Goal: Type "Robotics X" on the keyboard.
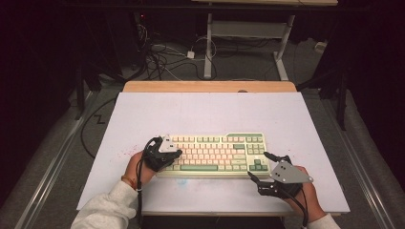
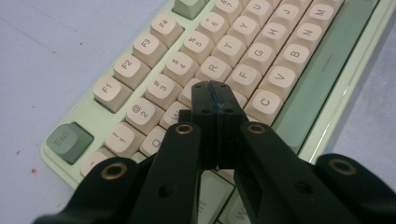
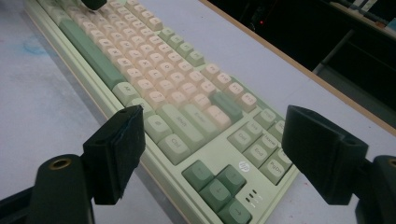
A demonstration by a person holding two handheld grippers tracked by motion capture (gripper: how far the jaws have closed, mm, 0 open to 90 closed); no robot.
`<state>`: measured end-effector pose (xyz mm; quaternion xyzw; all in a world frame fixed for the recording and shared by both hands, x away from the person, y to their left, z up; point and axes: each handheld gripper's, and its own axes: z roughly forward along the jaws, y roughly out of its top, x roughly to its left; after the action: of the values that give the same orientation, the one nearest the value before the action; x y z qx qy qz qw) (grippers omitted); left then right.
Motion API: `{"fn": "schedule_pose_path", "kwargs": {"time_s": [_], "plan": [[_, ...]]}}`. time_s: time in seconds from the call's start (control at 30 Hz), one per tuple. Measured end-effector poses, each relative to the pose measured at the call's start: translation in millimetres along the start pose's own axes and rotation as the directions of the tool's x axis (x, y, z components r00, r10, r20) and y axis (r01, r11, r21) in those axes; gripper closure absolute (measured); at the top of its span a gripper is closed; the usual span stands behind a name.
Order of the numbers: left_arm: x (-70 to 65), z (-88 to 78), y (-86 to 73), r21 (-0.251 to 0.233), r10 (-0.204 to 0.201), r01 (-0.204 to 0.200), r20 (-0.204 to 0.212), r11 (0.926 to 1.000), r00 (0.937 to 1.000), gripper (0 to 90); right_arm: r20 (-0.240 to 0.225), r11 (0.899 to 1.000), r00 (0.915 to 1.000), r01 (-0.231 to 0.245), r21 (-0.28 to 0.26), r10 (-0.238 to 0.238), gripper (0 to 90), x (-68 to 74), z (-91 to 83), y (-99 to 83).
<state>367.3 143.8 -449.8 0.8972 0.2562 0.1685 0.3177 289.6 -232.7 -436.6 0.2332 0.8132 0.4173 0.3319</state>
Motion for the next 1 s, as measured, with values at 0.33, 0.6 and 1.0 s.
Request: {"fn": "schedule_pose_path", "kwargs": {"time_s": [0.33, 0.6, 1.0], "plan": [[2.2, 3.0, -0.2, 0.007, -0.004, 0.004, -0.002, 1.0000, 1.0000, 87.3, 0.002, 1.000, 1.0000, 0.001, 0.002, -0.001, 22.2, 0.1, 0.5, -0.2], [1.6, 5.5, -3.2, 0.007, -0.010, 0.010, 0.008, 0.9999, 0.9999, 87.6, 0.000, 1.000, 1.0000, 0.007, 0.006, -0.007, 22.3, -0.2, 0.9, -0.8], [-1.1, -6.2, 0.8, -0.037, 0.013, -0.014, -0.023, 0.9992, 0.9997, 85.5, 0.001, 1.000, 1.0000, 0.008, 0.004, -0.008, 22.3, 0.1, 0.1, -0.2]]}}
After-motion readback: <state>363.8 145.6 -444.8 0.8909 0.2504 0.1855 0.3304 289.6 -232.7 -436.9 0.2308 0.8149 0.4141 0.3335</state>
